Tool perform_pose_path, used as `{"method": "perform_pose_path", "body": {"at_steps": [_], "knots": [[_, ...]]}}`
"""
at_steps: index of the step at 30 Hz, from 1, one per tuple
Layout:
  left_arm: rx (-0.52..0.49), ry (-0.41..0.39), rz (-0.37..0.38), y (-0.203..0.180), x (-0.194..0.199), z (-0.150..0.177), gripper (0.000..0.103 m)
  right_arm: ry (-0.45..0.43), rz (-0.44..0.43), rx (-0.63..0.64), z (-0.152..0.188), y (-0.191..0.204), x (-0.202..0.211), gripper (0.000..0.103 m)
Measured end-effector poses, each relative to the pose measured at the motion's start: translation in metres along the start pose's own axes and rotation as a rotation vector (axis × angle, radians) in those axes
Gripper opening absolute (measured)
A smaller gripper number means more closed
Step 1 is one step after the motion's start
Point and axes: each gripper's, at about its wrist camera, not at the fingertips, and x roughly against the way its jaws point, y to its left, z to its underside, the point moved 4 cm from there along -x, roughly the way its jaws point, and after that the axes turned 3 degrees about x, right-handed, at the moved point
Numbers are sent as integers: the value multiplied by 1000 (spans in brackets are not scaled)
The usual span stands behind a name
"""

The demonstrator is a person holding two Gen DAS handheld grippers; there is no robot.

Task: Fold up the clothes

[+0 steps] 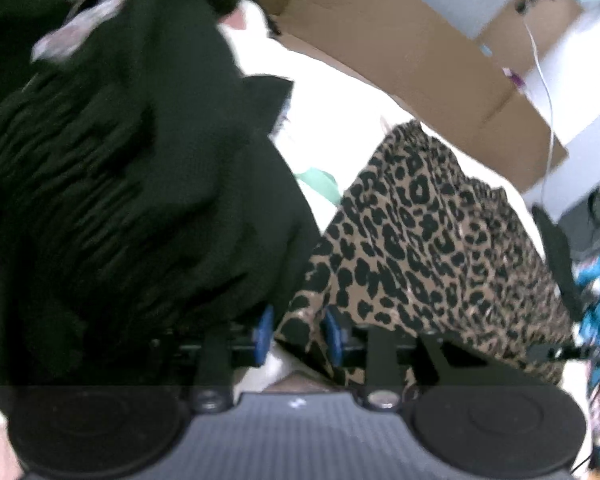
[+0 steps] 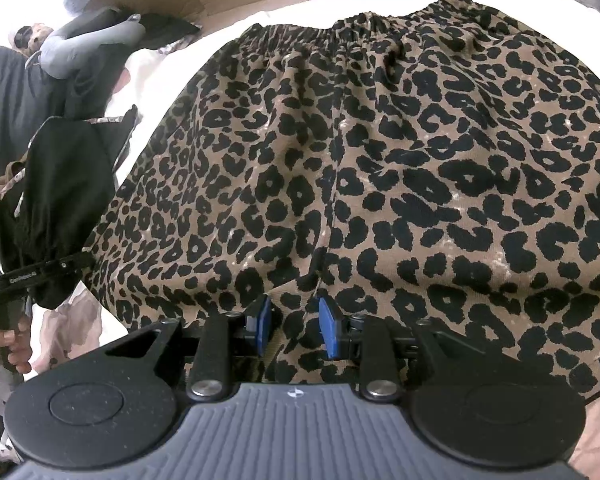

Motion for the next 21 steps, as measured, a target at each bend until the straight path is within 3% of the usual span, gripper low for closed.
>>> {"method": "perform_pose_path", "body": {"at_steps": [4, 7, 9, 21], "knots": [[177, -2, 110, 14, 5, 5, 22, 6, 6, -7, 0, -2, -1, 29], [203, -47, 201, 12, 11, 8, 24, 7, 8, -8, -1, -2, -1, 29], [228, -53, 222, 13, 10, 9, 24, 7, 7, -6, 0, -2, 0, 29], [147, -52, 135, 7, -3, 8, 28, 9, 17, -19, 1, -8, 2, 29]]}}
